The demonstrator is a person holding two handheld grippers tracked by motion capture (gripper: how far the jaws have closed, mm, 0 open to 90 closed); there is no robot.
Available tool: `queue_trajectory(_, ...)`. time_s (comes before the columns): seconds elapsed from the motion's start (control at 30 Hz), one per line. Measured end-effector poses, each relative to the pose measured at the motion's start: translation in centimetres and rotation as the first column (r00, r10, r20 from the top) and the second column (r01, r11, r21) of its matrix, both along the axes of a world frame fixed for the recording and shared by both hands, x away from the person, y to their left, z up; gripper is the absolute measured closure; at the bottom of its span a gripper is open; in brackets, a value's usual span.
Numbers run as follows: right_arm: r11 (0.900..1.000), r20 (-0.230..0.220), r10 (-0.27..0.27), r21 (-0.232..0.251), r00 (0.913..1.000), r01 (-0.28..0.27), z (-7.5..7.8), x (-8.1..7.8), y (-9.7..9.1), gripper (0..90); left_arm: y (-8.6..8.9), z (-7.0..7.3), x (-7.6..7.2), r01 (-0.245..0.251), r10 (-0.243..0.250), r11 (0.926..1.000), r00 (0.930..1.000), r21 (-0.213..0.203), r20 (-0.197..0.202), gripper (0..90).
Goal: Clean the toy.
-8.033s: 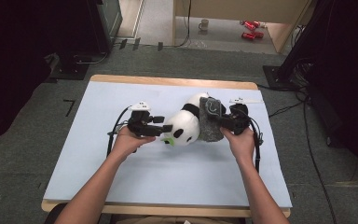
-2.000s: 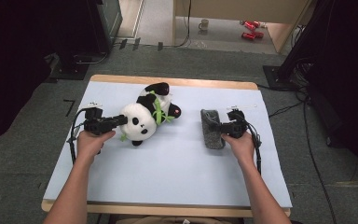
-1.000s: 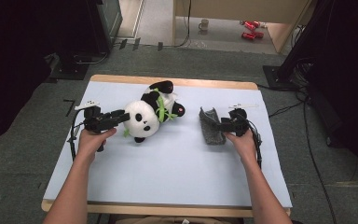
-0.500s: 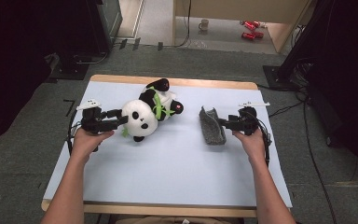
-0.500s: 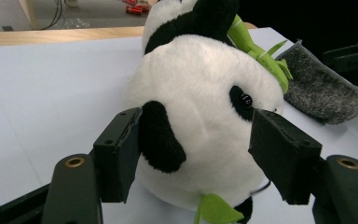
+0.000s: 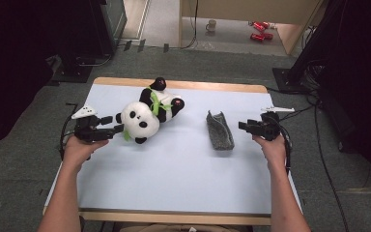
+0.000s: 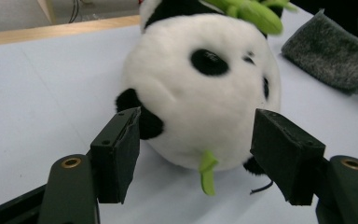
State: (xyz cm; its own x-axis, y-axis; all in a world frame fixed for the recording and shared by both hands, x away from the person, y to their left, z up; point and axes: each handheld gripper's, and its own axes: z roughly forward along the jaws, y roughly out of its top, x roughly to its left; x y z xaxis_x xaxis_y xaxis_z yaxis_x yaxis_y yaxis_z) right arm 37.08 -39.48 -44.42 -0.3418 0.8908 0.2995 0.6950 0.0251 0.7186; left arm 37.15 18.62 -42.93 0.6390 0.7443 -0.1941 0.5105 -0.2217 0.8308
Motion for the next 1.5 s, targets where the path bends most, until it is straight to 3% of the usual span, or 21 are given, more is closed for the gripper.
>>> queue_trajectory(0.23,0.9985,-0.009,-0.024,-0.050,0.9997,0.023,-1.4,0.1,-1.0,47.4,1.0,-0.8,-0.3,-0.016,0.016,0.9995,0.9998,-0.026,-0.014,32.8)
queue_trajectory(0.33,0.9983,-0.017,-0.030,-0.050,0.9994,0.029,-2.0,0.1,-1.5,45.8,1.6,-1.5,-0.3,-0.033,0.033,0.9994,0.9989,0.000,-0.033,32.8)
queue_trajectory(0.47,0.9956,-0.047,-0.024,-0.091,0.9986,0.020,-2.7,0.3,-1.7,44.5,2.2,-2.4,-0.2,-0.055,0.056,0.9981,0.9974,0.028,-0.044,32.9)
queue_trajectory(0.53,0.9945,-0.051,-0.022,-0.104,0.9985,0.017,-3.4,0.3,-1.9,44.5,2.6,-3.2,-0.2,-0.059,0.063,0.9956,0.9964,0.073,-0.056,32.8)
queue_trajectory(0.73,0.9898,-0.064,-0.044,-0.138,0.9970,0.035,-4.0,0.5,-2.0,44.5,3.2,-4.6,0.0,-0.063,0.073,0.9896,0.9948,0.129,-0.072,32.8)
queue_trajectory(0.9,0.9845,-0.048,-0.046,-0.171,0.9978,0.037,-4.5,0.3,-2.1,44.8,2.8,-5.7,0.3,-0.054,0.076,0.9783,0.9913,0.200,-0.107,32.6)
queue_trajectory(1.0,0.9838,-0.037,-0.039,-0.176,0.9985,0.032,-4.6,0.3,-2.1,43.7,2.4,-5.9,0.2,-0.034,0.057,0.9701,0.9946,0.240,-0.087,30.5)
queue_trajectory(1.1,0.9871,-0.022,-0.026,-0.159,0.9994,0.022,-4.9,0.2,-2.1,37.4,2.4,-5.9,0.2,-0.037,0.059,0.9715,0.9942,0.234,-0.090,30.2)
queue_trajectory(1.3,0.9858,-0.020,-0.029,-0.166,0.9994,0.025,-5.0,0.1,-1.7,33.0,2.7,-6.2,0.0,-0.048,0.065,0.9772,0.9950,0.207,-0.076,30.2)
queue_trajectory(1.5,0.9878,-0.007,-0.034,-0.152,0.9994,0.032,-5.1,0.0,-1.7,31.4,2.6,-6.2,0.0,-0.048,0.064,0.9771,0.9951,0.208,-0.075,29.9)
